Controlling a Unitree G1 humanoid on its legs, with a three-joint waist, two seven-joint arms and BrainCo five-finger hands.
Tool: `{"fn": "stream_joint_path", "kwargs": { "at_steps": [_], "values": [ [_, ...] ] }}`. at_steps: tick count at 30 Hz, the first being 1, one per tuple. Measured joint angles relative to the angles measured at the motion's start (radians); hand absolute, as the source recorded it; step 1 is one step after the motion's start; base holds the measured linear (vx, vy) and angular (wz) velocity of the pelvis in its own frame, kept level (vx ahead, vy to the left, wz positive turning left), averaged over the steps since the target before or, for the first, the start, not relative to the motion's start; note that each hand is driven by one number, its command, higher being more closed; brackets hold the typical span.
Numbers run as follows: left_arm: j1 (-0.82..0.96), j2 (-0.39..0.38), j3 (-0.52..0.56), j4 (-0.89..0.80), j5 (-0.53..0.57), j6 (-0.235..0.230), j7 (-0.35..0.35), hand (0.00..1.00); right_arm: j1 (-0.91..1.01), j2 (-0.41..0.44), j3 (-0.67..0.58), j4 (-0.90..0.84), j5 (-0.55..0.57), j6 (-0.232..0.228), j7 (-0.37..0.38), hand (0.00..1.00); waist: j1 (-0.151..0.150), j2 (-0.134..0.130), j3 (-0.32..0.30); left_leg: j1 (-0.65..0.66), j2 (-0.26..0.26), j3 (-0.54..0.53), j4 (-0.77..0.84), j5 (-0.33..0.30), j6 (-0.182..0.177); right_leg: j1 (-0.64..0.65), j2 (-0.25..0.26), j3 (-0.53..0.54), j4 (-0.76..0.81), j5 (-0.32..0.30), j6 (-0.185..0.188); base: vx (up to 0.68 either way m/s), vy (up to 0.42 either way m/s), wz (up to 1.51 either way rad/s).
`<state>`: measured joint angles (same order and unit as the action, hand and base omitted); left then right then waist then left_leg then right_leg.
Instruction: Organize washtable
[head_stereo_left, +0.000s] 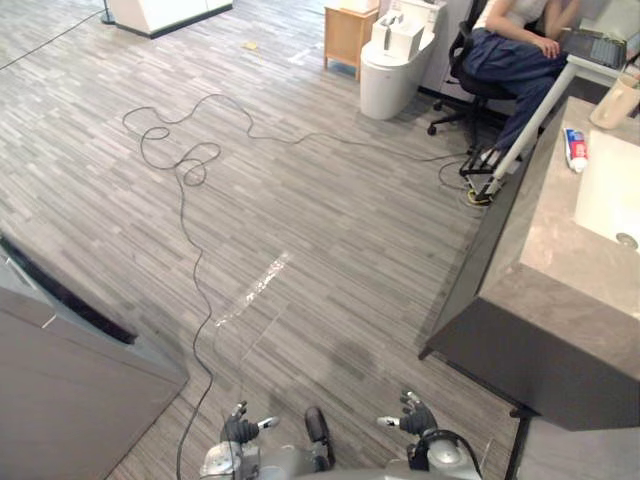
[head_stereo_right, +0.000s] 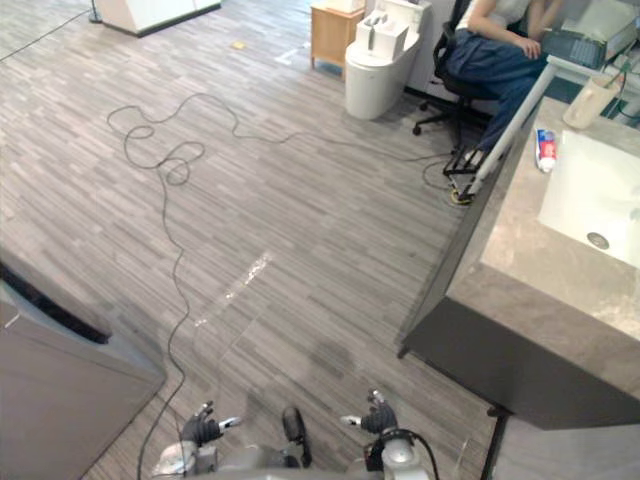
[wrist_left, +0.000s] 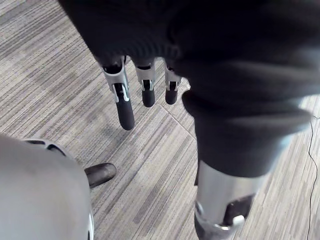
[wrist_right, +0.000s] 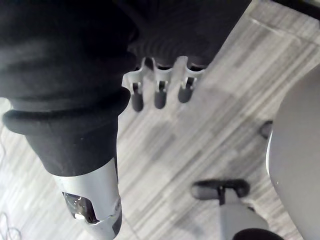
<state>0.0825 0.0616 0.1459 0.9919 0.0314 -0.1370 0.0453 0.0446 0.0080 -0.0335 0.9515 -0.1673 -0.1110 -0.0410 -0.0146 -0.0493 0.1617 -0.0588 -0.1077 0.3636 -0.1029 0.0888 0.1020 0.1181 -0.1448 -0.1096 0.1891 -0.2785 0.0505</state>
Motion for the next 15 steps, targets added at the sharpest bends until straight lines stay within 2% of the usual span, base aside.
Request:
{"fn": "stream_joint_path", "kwargs": {
  "at_steps": [3, 4, 5, 6, 7, 8, 10, 13, 15],
  "values": [
    [0.001, 0.000, 0.002, -0.003, 0.000, 0.000, 0.000, 0.00, 0.000, -0.006, -0.009, 0.007, 0.000, 0.000, 0.000, 0.00, -0.001, 0.002, 0.000, -0.010, -0.008, -0.011, 0.001, -0.004, -0.001, -0.002, 0.004, -0.005, 0.005, -0.012, 0.019, -0.02, -0.036, 0.41],
    [0.002, 0.000, 0.002, -0.006, 0.000, 0.000, -0.001, 0.00, 0.006, -0.015, -0.009, 0.009, 0.000, 0.001, 0.000, 0.00, -0.003, 0.001, 0.000, -0.023, -0.019, -0.012, 0.011, -0.033, -0.041, -0.008, 0.000, -0.013, 0.008, -0.019, 0.009, 0.01, -0.025, 0.68],
    [0.001, 0.005, 0.008, -0.009, 0.000, 0.000, -0.001, 0.00, 0.011, -0.008, -0.007, 0.014, 0.000, 0.002, 0.000, 0.00, -0.012, -0.028, -0.002, -0.058, -0.021, 0.001, 0.067, -0.085, -0.073, -0.023, -0.025, -0.005, 0.008, -0.030, -0.017, 0.04, -0.043, 0.66],
    [0.003, 0.000, 0.036, -0.050, -0.013, -0.002, -0.002, 0.00, 0.012, -0.013, -0.008, 0.005, -0.001, 0.002, 0.001, 0.00, 0.006, -0.009, 0.008, -0.144, 0.044, -0.009, 0.303, -0.115, -0.018, -0.056, -0.014, -0.011, 0.068, -0.039, -0.013, 0.05, -0.069, 0.28],
    [-0.001, -0.019, 0.060, -0.059, -0.021, -0.003, 0.002, 0.00, 0.004, -0.029, -0.008, 0.003, 0.000, 0.004, 0.000, 0.00, 0.022, 0.018, 0.033, -0.183, 0.076, -0.026, 0.433, -0.197, 0.012, -0.049, 0.005, -0.003, 0.104, -0.053, 0.001, 0.02, -0.043, 0.07],
    [-0.002, -0.020, 0.063, -0.062, -0.024, -0.002, 0.002, 0.00, 0.010, -0.034, -0.007, -0.006, 0.000, 0.004, -0.002, 0.00, 0.028, 0.028, 0.036, -0.209, 0.100, -0.031, 0.519, -0.241, -0.006, -0.040, 0.012, -0.010, 0.114, -0.063, 0.018, 0.00, 0.000, 0.00],
    [0.006, -0.022, 0.062, -0.083, -0.024, -0.003, 0.002, 0.00, 0.019, -0.031, -0.002, -0.028, 0.004, 0.004, -0.004, 0.00, 0.033, 0.035, 0.040, -0.229, 0.125, -0.040, 0.596, -0.284, -0.009, -0.031, 0.018, -0.011, 0.131, -0.073, 0.032, -0.02, 0.044, 0.08],
    [0.005, -0.035, 0.063, -0.100, -0.038, -0.005, 0.003, 0.00, 0.028, -0.013, -0.001, -0.067, 0.021, 0.003, -0.004, 0.00, 0.043, 0.030, 0.040, -0.249, 0.124, -0.037, 0.589, -0.292, -0.010, -0.046, 0.020, 0.001, 0.125, -0.075, 0.037, -0.01, 0.019, -0.04],
    [-0.003, -0.055, 0.062, -0.101, -0.042, -0.007, 0.004, 0.00, 0.033, -0.003, 0.003, -0.079, 0.022, 0.002, -0.004, 0.00, 0.068, 0.044, 0.041, -0.252, 0.123, -0.007, 0.555, -0.291, -0.012, -0.069, 0.022, 0.011, 0.129, -0.071, 0.047, -0.02, 0.038, -0.27]
  ]
}}
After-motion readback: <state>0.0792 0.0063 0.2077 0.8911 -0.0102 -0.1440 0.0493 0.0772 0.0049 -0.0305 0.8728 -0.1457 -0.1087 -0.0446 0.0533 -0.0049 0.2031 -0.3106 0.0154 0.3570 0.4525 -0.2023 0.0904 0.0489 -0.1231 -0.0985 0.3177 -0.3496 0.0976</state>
